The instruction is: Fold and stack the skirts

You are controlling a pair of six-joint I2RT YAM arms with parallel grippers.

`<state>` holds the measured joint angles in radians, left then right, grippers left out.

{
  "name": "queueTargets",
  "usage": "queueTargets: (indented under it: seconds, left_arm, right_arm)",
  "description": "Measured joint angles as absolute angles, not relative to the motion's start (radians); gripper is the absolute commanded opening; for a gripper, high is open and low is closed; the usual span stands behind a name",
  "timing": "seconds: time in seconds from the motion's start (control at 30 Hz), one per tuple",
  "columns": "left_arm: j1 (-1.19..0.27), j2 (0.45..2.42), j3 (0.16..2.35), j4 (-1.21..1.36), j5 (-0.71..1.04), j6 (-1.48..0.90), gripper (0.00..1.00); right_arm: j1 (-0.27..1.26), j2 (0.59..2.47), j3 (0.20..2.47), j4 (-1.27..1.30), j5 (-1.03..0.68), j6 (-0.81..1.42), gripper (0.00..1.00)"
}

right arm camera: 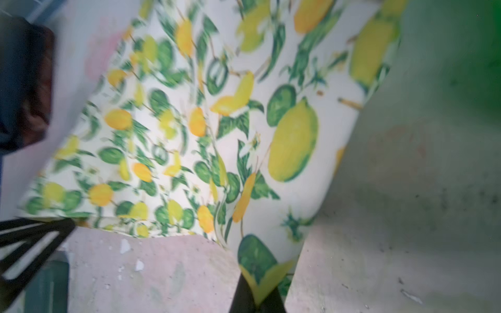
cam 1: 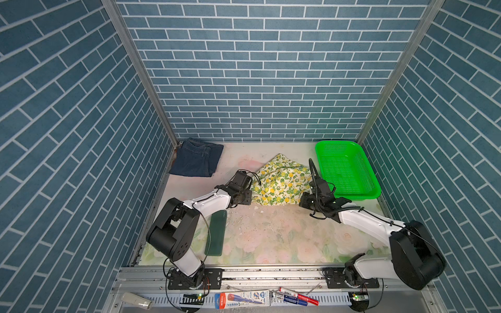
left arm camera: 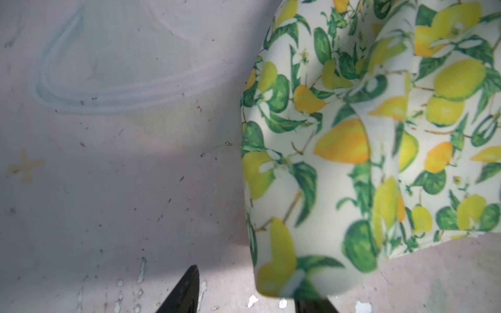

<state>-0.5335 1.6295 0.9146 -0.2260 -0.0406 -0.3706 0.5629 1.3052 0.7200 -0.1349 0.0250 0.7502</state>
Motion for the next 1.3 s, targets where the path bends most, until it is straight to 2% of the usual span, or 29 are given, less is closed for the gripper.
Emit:
queueTargets:
  seconds: [0.13,0.33,0.57,0.8,0.93,1.07,1.3]
  left_arm:
    - [-0.533,1.633,0.907,-0.212,-0.039,-0.371,0.53]
    - [-0.533,1.633,0.876,-0.194,-0.031,-0.376,0.54]
    - [-0.533,1.582,0.841,-0.189,0.047,-0.408,0.67]
    - [-0.519,1.527,0.841,-0.177,0.172,-0.495,0.71]
    - [-0.486,1.569,0.841,-0.123,0.266,-0.586,0.69]
    - [-0.468,1.644,0.833,-0.043,0.342,-0.679,0.63]
    - [-0.474,1.702,0.812,0.056,0.406,-0.783,0.54]
  right_arm:
    - [0.559,1.238,0.831,-0.189,0.064,0.726,0.00]
    - [0.544,1.238,0.891,-0.241,0.080,0.708,0.00]
    - [0.496,1.256,0.904,-0.275,0.078,0.673,0.00]
    - [0.452,1.249,0.902,-0.278,0.064,0.645,0.00]
    - [0.422,1.228,0.891,-0.274,0.054,0.637,0.00]
    - [0.402,1.216,0.860,-0.271,0.047,0.637,0.00]
    - [0.388,1.215,0.831,-0.268,0.037,0.638,0.00]
